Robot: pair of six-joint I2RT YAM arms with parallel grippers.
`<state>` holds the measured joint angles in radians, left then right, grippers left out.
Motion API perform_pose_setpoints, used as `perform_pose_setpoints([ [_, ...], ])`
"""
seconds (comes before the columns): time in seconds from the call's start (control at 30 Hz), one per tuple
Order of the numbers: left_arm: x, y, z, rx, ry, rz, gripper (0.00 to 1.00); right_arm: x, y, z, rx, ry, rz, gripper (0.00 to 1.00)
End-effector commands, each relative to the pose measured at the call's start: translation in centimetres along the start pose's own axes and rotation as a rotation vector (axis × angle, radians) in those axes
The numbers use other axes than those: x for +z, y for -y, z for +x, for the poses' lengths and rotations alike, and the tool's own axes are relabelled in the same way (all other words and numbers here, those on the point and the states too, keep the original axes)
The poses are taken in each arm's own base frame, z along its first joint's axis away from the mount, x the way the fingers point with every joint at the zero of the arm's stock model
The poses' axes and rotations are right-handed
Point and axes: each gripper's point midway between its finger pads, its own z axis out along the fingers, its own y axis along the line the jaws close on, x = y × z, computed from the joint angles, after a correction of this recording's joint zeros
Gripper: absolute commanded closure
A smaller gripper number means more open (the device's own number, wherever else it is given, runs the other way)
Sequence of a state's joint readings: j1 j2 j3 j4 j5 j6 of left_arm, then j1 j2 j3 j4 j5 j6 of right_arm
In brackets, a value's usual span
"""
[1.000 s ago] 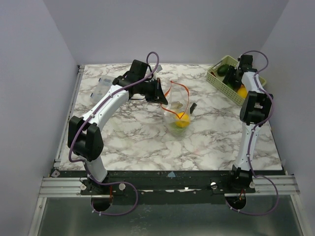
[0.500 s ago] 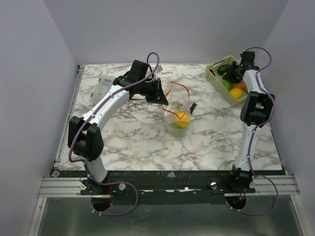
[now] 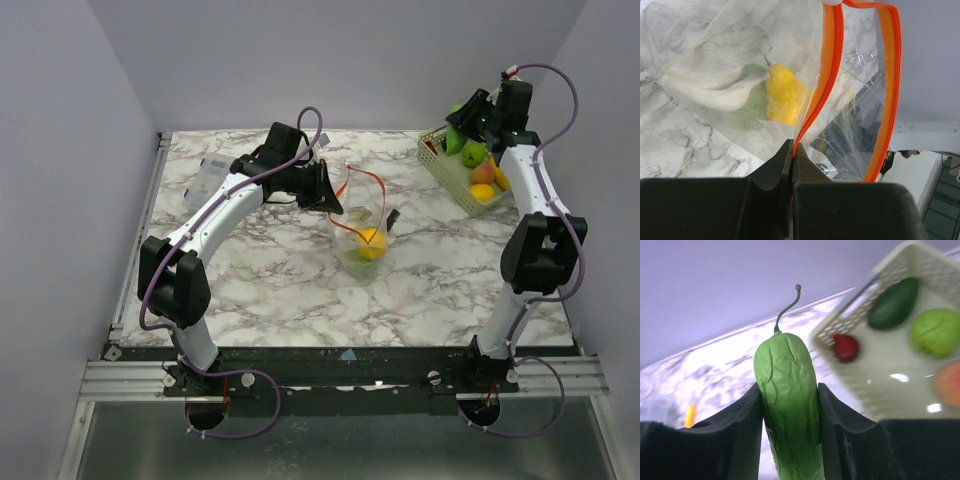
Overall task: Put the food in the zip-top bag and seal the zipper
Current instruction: Pick up the fake vegetable from the bin, then place the fake vegetable in the zipper food storage bag.
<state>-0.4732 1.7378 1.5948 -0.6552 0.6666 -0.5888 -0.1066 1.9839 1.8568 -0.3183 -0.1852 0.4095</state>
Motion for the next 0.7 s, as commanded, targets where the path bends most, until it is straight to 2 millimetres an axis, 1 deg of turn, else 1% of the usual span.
perform_pose_setpoints([
  [0.0, -1.5, 2.1, -0.5, 0.007, 0.04, 0.025, 1.0, -3.9, -10.6, 2.2, 0.046, 0.027, -0.281, 0.94],
  [0.03, -1.7, 2.3, -0.6, 0.007, 0.047, 0.027, 1.0, -5.2, -12.4, 3.0, 0.037, 0.019, -0.326, 0.94],
  [0.07, -1.9, 2.5, -0.7, 0.009, 0.054, 0.026, 1.0, -6.5, -13.8, 3.3, 0.032, 0.021, -0.358, 0.94],
  [0.1, -2.1, 2.6, -0.9, 0.01, 0.063, 0.023, 1.0, -7.5, -14.9, 4.1, 0.027, 0.012, -0.385, 0.94],
  [0.13, -2.3, 2.7, -0.9, 0.013, 0.068, 0.021, 1.0, -8.9, -16.2, 4.4, 0.02, 0.01, -0.429, 0.94],
  [0.23, -2.8, 3.2, -1.2, 0.024, 0.088, 0.02, 1.0, -12.8, -19.0, 5.7, 0.015, -0.004, -0.539, 0.94],
  [0.27, -2.9, 3.3, -1.2, 0.025, 0.09, 0.021, 1.0, -14.4, -20.0, 5.9, 0.003, 0.003, -0.59, 0.94],
  [0.33, -3.0, 3.5, -1.3, 0.025, 0.094, 0.025, 1.0, -17.4, -21.5, 6.1, -0.031, 0.033, -0.664, 0.93],
  [0.37, -2.9, 3.4, -1.3, 0.023, 0.093, 0.025, 1.0, -18.6, -21.9, 6.0, -0.052, 0.058, -0.681, 0.93],
  [0.43, -3.0, 3.5, -1.4, 0.023, 0.097, 0.026, 1.0, -20.4, -22.8, 6.4, -0.104, 0.087, -0.703, 0.92],
  [0.5, -3.0, 3.4, -1.5, 0.022, 0.103, 0.021, 1.0, -22.0, -24.0, 7.3, -0.157, 0.097, -0.742, 0.9],
  [0.6, -3.0, 3.4, -1.4, 0.022, 0.104, 0.018, 1.0, -23.5, -26.1, 9.2, -0.21, 0.091, -0.807, 0.88],
  [0.67, -3.1, 3.3, -1.5, 0.02, 0.11, 0.013, 1.0, -24.1, -27.4, 10.5, -0.233, 0.099, -0.838, 0.85],
])
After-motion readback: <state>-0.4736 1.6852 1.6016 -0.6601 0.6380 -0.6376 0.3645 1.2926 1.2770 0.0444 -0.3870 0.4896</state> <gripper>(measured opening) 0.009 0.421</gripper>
